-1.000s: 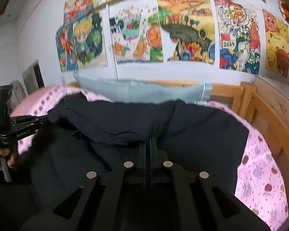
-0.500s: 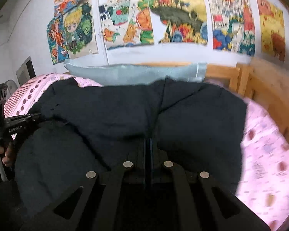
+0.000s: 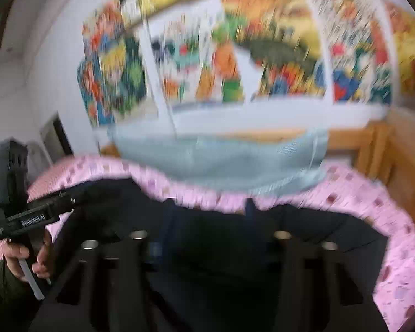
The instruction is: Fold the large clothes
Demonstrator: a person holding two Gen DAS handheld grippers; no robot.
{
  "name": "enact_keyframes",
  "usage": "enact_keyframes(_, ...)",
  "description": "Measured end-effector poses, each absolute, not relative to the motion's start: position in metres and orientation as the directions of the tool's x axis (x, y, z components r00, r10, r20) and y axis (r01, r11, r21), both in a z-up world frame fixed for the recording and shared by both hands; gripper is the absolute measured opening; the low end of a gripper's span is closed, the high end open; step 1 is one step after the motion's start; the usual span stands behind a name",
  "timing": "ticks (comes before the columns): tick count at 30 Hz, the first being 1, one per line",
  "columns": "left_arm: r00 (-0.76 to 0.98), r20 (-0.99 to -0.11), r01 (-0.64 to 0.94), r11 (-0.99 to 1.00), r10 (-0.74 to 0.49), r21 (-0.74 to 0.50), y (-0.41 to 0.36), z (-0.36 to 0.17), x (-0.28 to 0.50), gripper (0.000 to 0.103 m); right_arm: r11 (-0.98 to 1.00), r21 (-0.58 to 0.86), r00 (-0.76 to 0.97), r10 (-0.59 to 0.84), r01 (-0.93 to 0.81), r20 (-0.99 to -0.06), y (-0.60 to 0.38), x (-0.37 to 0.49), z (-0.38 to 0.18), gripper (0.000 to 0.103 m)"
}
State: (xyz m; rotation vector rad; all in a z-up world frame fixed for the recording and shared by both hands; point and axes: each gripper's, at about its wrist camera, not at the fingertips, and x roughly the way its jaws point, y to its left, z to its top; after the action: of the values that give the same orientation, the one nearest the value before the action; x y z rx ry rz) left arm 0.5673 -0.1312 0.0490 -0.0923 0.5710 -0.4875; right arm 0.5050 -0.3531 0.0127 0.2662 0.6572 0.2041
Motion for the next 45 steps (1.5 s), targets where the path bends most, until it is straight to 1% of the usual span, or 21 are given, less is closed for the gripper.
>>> enact_keyframes(1,0.720,-0.510,0.428,0.879,-0.471,-0.208,-0.133,0.042,0.566,0.062,0.947,0.302,0.750,0.278,-0.110,-0.600,-0.349,0.509,0.004,0.026)
enact_keyframes(2,0.710,-0.526,0.444,0.878,-0.468,-0.181,-0.137,0.031,0.564,0.062,0.953,0.280,0.717,0.276,-0.117,-0.640,-0.343,0.510,-0.011,0.023)
enact_keyframes(5,0.684,-0.615,0.457,0.888,-0.392,-0.057,-0.152,-0.001,0.564,0.061,0.966,0.219,0.616,0.258,-0.140,-0.744,-0.329,0.515,-0.048,0.023)
enact_keyframes(6,0.674,-0.651,0.457,0.889,-0.350,-0.005,-0.159,-0.017,0.565,0.061,0.965,0.219,0.602,0.262,-0.146,-0.754,-0.327,0.516,-0.055,0.023)
enact_keyframes(9,0.677,-0.676,0.449,0.891,-0.290,0.068,-0.169,-0.034,0.566,0.061,0.954,0.263,0.588,0.296,-0.144,-0.753,-0.329,0.520,-0.072,0.023)
enact_keyframes(13,0.652,-0.719,0.434,0.896,-0.240,0.094,-0.178,-0.049,0.581,0.061,0.946,0.297,0.580,0.315,-0.128,-0.751,-0.330,0.529,-0.101,0.022)
enact_keyframes(16,0.671,-0.706,0.422,0.900,-0.229,0.109,-0.182,-0.055,0.582,0.063,0.936,0.338,0.574,0.333,-0.104,-0.748,-0.331,0.535,-0.114,0.022)
enact_keyframes(18,0.686,-0.679,0.429,0.899,-0.260,0.089,-0.178,-0.053,0.577,0.062,0.931,0.349,0.597,0.342,-0.109,-0.725,-0.329,0.530,-0.113,0.022)
enact_keyframes(20,0.688,-0.660,0.435,0.899,-0.302,0.042,-0.170,-0.047,0.572,0.064,0.923,0.367,0.628,0.357,-0.120,-0.691,-0.328,0.524,-0.110,0.022)
enact_keyframes(21,0.683,-0.660,0.432,0.902,-0.312,0.021,-0.166,-0.042,0.570,0.066,0.920,0.374,0.643,0.359,-0.120,-0.677,-0.329,0.519,-0.106,0.022)
enact_keyframes(22,0.676,-0.671,0.414,0.910,-0.303,0.006,-0.164,-0.037,0.572,0.070,0.921,0.372,0.648,0.353,-0.115,-0.675,-0.330,0.516,-0.101,0.022)
enact_keyframes(25,0.653,-0.701,0.345,0.936,-0.288,-0.063,-0.155,-0.020,0.570,0.077,0.928,0.364,0.663,0.318,-0.074,-0.678,-0.331,0.507,-0.084,0.023)
enact_keyframes(28,0.652,-0.697,0.314,0.943,-0.299,-0.111,-0.146,-0.006,0.562,0.078,0.939,0.344,0.686,0.264,-0.022,-0.678,-0.338,0.495,-0.069,0.024)
enact_keyframes(30,0.660,-0.692,0.298,0.947,-0.294,-0.118,-0.141,0.005,0.551,0.079,0.949,0.316,0.700,0.224,0.003,-0.679,-0.340,0.484,-0.057,0.033)
enact_keyframes(32,0.662,-0.690,0.287,0.950,-0.291,-0.125,-0.136,0.012,0.542,0.079,0.956,0.291,0.706,0.188,0.027,-0.682,-0.344,0.471,-0.047,0.060)
enact_keyframes(33,0.666,-0.686,0.284,0.950,-0.293,-0.129,-0.135,0.016,0.536,0.080,0.962,0.269,0.713,0.155,0.049,-0.684,-0.344,0.462,-0.039,0.063)
enact_keyframes(36,0.682,-0.663,0.300,0.945,-0.309,-0.131,-0.134,0.030,0.513,0.088,0.970,0.238,0.730,0.127,0.051,-0.672,-0.349,0.436,-0.016,0.068)
enact_keyframes(38,0.703,-0.647,0.306,0.947,-0.295,-0.099,-0.135,0.039,0.494,0.091,0.977,0.205,0.738,0.098,0.056,-0.667,-0.348,0.424,-0.001,0.088)
enact_keyframes(42,0.732,-0.609,0.298,0.947,-0.306,-0.117,-0.126,0.057,0.461,0.100,0.987,0.156,0.763,0.068,0.043,-0.643,-0.342,0.394,0.030,0.094)
enact_keyframes(43,0.736,-0.604,0.295,0.948,-0.304,-0.118,-0.123,0.060,0.453,0.101,0.988,0.147,0.765,0.065,0.039,-0.641,-0.340,0.386,0.037,0.097)
enact_keyframes(45,0.750,-0.594,0.287,0.952,-0.293,-0.107,-0.118,0.064,0.438,0.101,0.989,0.144,0.765,0.075,0.024,-0.640,-0.337,0.372,0.048,0.099)
